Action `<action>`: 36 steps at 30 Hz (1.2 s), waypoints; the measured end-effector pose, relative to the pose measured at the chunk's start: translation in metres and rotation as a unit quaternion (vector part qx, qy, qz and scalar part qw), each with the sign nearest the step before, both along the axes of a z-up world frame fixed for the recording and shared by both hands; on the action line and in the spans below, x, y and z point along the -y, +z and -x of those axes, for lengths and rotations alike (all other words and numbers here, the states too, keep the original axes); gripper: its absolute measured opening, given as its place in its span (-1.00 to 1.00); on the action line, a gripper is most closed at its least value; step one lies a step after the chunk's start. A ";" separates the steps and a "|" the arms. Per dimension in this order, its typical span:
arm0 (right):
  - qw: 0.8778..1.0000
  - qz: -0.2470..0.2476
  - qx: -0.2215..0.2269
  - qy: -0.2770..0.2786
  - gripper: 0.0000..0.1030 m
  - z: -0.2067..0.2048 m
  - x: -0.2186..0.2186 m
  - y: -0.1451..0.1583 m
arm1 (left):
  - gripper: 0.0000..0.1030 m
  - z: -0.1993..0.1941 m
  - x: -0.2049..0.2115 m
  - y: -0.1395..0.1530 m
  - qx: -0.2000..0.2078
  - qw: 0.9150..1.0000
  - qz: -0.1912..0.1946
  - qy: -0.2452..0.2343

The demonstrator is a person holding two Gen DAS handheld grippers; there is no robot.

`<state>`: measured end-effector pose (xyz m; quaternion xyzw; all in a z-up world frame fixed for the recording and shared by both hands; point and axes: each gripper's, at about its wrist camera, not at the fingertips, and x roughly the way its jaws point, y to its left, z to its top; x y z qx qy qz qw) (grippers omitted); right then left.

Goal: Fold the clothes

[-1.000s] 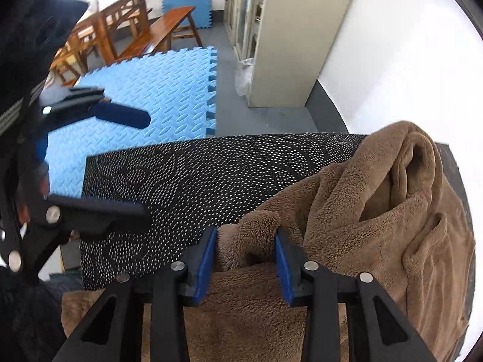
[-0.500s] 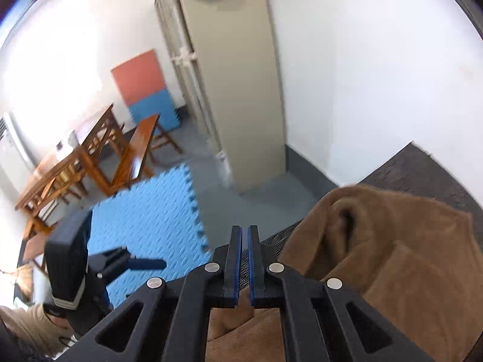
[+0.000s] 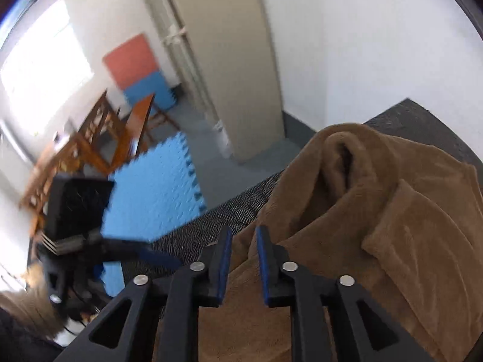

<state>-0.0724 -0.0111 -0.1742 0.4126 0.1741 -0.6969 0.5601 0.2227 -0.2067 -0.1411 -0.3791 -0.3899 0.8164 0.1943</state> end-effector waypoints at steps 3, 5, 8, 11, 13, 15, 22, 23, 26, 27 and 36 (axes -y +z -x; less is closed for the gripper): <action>1.000 0.020 -0.002 -0.017 0.13 0.003 -0.010 0.007 | 0.89 0.010 0.004 0.000 -0.013 1.000 -0.004 0.010; 0.999 0.032 -0.006 -0.025 0.38 0.004 -0.016 0.010 | 0.70 0.017 0.005 -0.003 -0.014 1.000 -0.007 0.006; 0.998 0.050 -0.011 -0.038 0.38 0.005 -0.026 0.015 | -0.19 0.023 0.003 -0.010 -0.012 1.000 -0.004 -0.009; 0.997 0.065 -0.012 -0.049 0.38 0.007 -0.034 0.019 | -0.49 0.025 0.002 -0.017 -0.003 1.000 -0.003 -0.015; 0.996 0.068 -0.007 -0.051 0.39 0.008 -0.036 0.018 | -0.62 0.025 0.004 -0.019 0.000 1.000 -0.009 -0.009; 0.996 0.071 -0.002 -0.054 0.39 0.009 -0.038 0.017 | -0.77 0.024 0.008 -0.019 0.002 1.000 -0.009 0.005; 0.996 0.073 0.006 -0.059 0.39 0.011 -0.045 0.009 | -0.85 -0.001 0.051 0.037 -0.063 0.992 0.035 0.106; 0.995 0.074 0.006 -0.060 0.39 0.011 -0.045 0.008 | -0.85 -0.006 0.058 0.052 -0.079 0.988 0.046 0.121; 0.995 0.080 -0.009 -0.060 0.39 0.009 -0.046 0.010 | -0.85 -0.023 0.078 0.093 -0.130 0.979 0.058 0.148; 0.995 0.083 -0.018 -0.056 0.39 0.005 -0.046 0.011 | -0.85 -0.026 0.081 0.105 -0.141 0.976 0.061 0.151; 0.995 0.071 -0.074 -0.017 0.45 -0.029 -0.037 0.006 | -0.54 -0.021 0.072 0.106 -0.125 0.986 0.012 0.111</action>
